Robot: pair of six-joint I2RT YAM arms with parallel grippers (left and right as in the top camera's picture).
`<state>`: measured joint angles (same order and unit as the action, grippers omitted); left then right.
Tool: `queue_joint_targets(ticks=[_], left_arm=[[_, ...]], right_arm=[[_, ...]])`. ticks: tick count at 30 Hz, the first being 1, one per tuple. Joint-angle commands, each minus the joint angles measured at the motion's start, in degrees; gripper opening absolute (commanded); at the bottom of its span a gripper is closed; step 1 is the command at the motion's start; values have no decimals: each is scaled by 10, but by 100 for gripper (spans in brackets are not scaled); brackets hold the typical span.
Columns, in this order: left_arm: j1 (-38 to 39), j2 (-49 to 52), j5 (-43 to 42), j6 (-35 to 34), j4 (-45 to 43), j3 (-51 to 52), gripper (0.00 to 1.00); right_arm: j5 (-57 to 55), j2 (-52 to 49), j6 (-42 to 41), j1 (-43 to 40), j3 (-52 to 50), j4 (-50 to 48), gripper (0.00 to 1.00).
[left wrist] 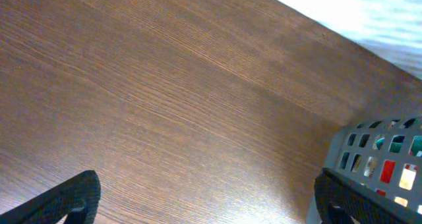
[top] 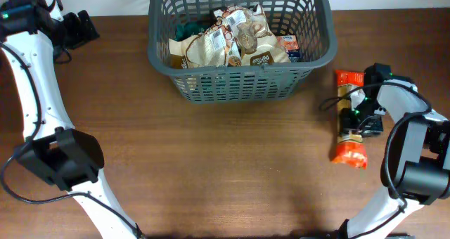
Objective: Pack container
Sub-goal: 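Move right gripper to the spaghetti pack and grasp it, then lift the spaghetti pack with right gripper and lay it in basket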
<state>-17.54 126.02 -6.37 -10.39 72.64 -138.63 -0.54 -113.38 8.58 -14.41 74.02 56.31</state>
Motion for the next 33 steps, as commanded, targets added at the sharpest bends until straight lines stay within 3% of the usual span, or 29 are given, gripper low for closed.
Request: queue_joint_targets(ticks=[1, 4, 13, 19, 26, 33], left_arm=[[-2, 0, 4, -7, -1, 1, 99], [-2, 0, 4, -7, -1, 1, 99], [-2, 0, 4, -7, -1, 1, 99], [-2, 0, 4, -7, -1, 1, 99], [-2, 0, 4, -7, -1, 1, 99], [-2, 0, 4, -7, -1, 1, 99]], right_arm=[[15, -14, 2, 6, -5, -9, 21], [29, -14, -2, 5, -1, -6, 4], [51, -3, -31, 4, 129, 62, 4], [51, 6, -62, 4, 341, 159, 4], [64, 9, -78, 37, 676, 242, 4], [66, 13, 8, 143, 871, 273, 4]])
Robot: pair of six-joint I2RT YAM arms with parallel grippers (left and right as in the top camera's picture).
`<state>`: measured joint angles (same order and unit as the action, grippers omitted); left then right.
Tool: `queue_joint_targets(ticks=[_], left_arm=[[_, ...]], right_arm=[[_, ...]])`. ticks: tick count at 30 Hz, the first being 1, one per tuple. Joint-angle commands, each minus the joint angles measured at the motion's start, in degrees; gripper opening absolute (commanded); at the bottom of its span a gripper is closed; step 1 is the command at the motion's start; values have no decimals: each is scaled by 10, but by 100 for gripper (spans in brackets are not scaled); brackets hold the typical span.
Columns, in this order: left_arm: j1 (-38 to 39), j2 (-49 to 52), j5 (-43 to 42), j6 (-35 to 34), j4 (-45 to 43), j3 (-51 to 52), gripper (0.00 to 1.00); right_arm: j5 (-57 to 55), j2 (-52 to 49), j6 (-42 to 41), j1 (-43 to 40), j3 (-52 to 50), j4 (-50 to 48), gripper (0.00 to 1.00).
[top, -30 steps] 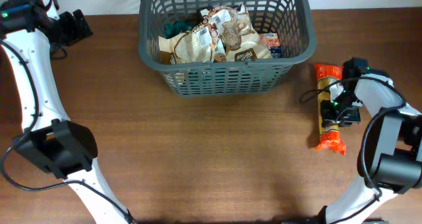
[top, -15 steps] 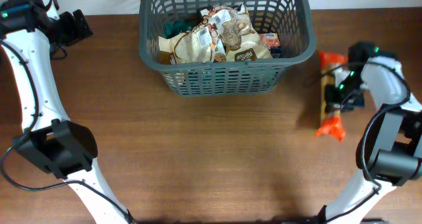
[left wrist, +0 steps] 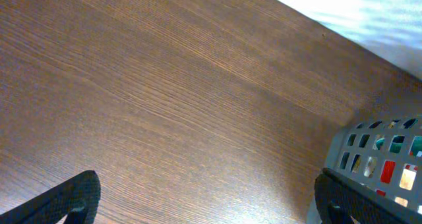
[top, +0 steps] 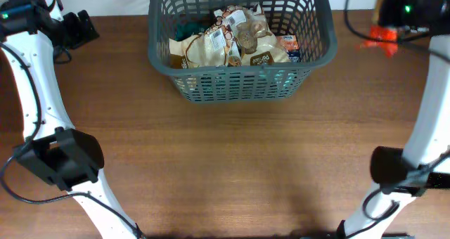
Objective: Pack container
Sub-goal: 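Lift the spaghetti pack with right gripper and lay it in basket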
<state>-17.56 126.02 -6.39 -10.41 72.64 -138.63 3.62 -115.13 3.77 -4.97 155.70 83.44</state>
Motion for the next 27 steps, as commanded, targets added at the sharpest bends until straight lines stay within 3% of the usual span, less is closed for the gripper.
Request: queue_joint_targets(ticks=[1, 7, 12, 21, 27], left_arm=[[-1, 0, 4, -7, -1, 1, 99], [-1, 0, 4, -7, -1, 1, 99], [-1, 0, 4, -7, -1, 1, 99], [-1, 0, 4, -7, -1, 1, 99], [-1, 0, 4, -7, -1, 1, 99]], right_arm=[[24, 30, 85, 74, 69, 6, 4], [6, 24, 278, 205, 68, 8, 4], [-24, -5, 436, 246, 48, -4, 4], [-24, -101, 567, 240, 37, -71, 4], [-35, -176, 573, 236, 37, -98, 4]])
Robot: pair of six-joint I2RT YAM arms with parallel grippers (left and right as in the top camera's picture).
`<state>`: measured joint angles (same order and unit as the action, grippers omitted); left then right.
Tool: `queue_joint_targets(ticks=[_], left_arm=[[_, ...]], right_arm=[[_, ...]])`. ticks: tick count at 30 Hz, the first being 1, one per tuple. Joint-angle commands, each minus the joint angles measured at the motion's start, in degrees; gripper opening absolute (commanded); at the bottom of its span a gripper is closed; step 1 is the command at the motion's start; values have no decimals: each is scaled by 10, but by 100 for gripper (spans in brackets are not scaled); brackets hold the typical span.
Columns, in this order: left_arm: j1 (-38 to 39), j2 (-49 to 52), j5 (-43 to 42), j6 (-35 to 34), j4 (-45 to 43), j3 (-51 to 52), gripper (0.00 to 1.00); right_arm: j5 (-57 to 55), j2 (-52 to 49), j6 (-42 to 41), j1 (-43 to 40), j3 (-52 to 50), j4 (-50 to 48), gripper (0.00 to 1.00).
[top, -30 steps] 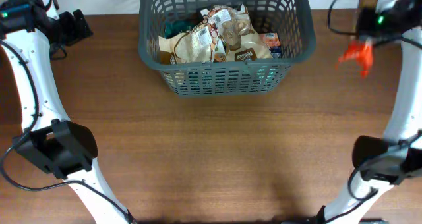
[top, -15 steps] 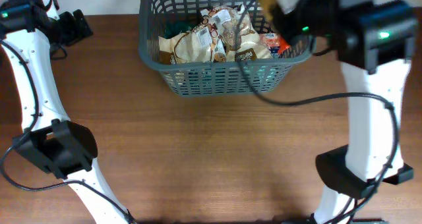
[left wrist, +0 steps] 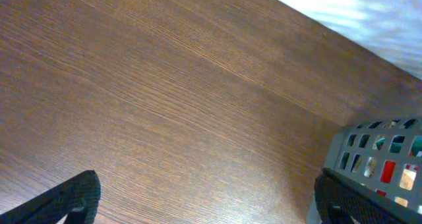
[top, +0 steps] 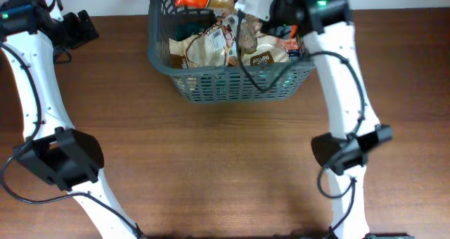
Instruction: Pack container
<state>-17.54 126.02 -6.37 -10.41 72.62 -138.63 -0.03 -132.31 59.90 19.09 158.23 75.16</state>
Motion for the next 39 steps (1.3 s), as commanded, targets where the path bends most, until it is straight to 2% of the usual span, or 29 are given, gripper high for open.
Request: queue_joint_targets(ticks=[1, 3, 6, 9, 13, 16, 20, 23, 30, 33, 34, 35, 39], left_arm=[[-2, 0, 4, -7, -1, 1, 99], [-2, 0, 4, -7, -1, 1, 99], [-2, 0, 4, -7, -1, 1, 99], [-2, 0, 4, -7, -1, 1, 99], [-2, 0, 4, -7, -1, 1, 99], [-2, 0, 4, -7, -1, 1, 99], [-2, 0, 4, -7, -1, 1, 99], [-2, 0, 4, -7, -1, 1, 99], [-2, 0, 4, -7, -1, 1, 99], [-2, 0, 4, -7, -1, 1, 99], [-2, 0, 4, -7, -1, 1, 99], [-2, 0, 4, -7, -1, 1, 99], [-2, 0, 4, -7, -1, 1, 99]], right_arm=[[2, -16, 11, -5, 11, -16, 4], [2, -31, 6, -7, 11, -19, 10], [2, -40, -25, -7, 7, -31, 33], [-2, -39, -40, -7, 6, -30, 41], [-7, -10, -114, -7, 8, -26, 55], [-16, 27, -176, -7, 9, -19, 61], [-68, 92, -299, -9, 9, -17, 62], [-108, 150, -350, -20, 9, -20, 62], [-126, 280, -450, -117, 9, -26, 62], [-124, 323, -477, -176, 4, -24, 74], [-123, 336, -489, -194, 3, -24, 84], [-120, 345, -499, -205, 2, -23, 99], [-105, 363, -514, -215, 2, 4, 99]])
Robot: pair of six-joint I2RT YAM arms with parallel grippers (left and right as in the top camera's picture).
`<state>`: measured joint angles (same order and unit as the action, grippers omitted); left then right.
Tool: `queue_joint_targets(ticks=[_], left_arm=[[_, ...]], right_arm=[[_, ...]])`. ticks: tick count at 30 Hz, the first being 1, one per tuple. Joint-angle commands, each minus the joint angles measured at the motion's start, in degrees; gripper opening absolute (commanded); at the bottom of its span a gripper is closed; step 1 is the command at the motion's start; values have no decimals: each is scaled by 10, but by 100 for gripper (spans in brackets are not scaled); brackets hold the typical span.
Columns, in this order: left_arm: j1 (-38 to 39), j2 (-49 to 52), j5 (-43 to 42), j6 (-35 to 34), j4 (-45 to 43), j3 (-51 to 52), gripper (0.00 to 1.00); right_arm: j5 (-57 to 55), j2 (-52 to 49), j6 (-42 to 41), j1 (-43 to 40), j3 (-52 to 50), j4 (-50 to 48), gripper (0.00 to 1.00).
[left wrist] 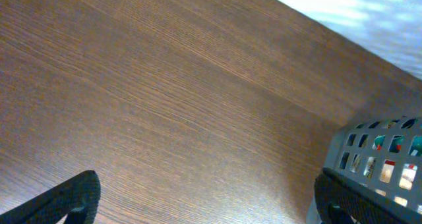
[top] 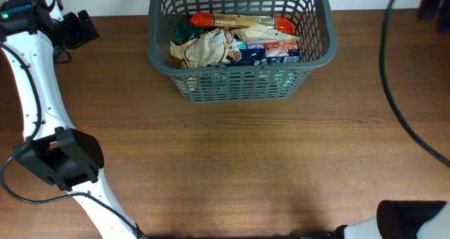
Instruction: Pack container
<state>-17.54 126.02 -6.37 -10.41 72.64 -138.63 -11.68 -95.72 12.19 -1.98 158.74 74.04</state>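
Note:
The grey plastic basket [top: 239, 81] stands at the table's far middle, filled with snack packets. A long orange-ended packet [top: 239, 20] lies across the top of them, toward the back. My left gripper [top: 83, 27] rests at the far left, well away from the basket; in the left wrist view it [left wrist: 208, 204] is open over bare wood, its fingertips [left wrist: 82, 191] wide apart and the basket's corner [left wrist: 376, 151] at the right. My right gripper is out of view; only a dark part of that arm [top: 432, 1] and its cable show at the right edge.
The brown wooden table [top: 232, 162] spreads in front of the basket. The left arm's base [top: 60, 158] sits at the left, the right arm's base [top: 415, 221] at the bottom right corner. A white wall runs behind the table's far edge.
The orange packet, held by my right gripper above the basket's back, now lies inside on top of the other packets. The right arm has left the basket for the right edge. The left arm has not moved.
My right gripper was on the orange packet lying on the table at the right. Then it held the packet up at the far right, then over the basket's back. Now the packet lies in the basket and the right gripper is gone from view. The left gripper stayed open throughout.

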Motion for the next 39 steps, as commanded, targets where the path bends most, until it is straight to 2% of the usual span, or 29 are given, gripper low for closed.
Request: queue_joint_targets(ticks=[1, 17, 22, 27, 30, 33, 39], left_arm=[[-2, 0, 4, -7, -1, 1, 99], [-2, 0, 4, -7, -1, 1, 99], [-2, 0, 4, -7, -1, 1, 99], [-2, 0, 4, -7, -1, 1, 99], [-2, 0, 4, -7, -1, 1, 99], [-2, 0, 4, -7, -1, 1, 99], [-2, 0, 4, -7, -1, 1, 99]], right_arm=[[11, -2, -37, -3, -3, 25, 99], [8, -13, -37, -3, -3, 103, 99], [7, -13, -37, -3, -3, 159, 99], [17, 31, -22, -8, -37, 174, 99], [58, 104, -22, -20, -134, 142, 99], [86, 195, -22, -33, -273, 81, 99], [107, 433, -22, -35, -661, -92, 99]])
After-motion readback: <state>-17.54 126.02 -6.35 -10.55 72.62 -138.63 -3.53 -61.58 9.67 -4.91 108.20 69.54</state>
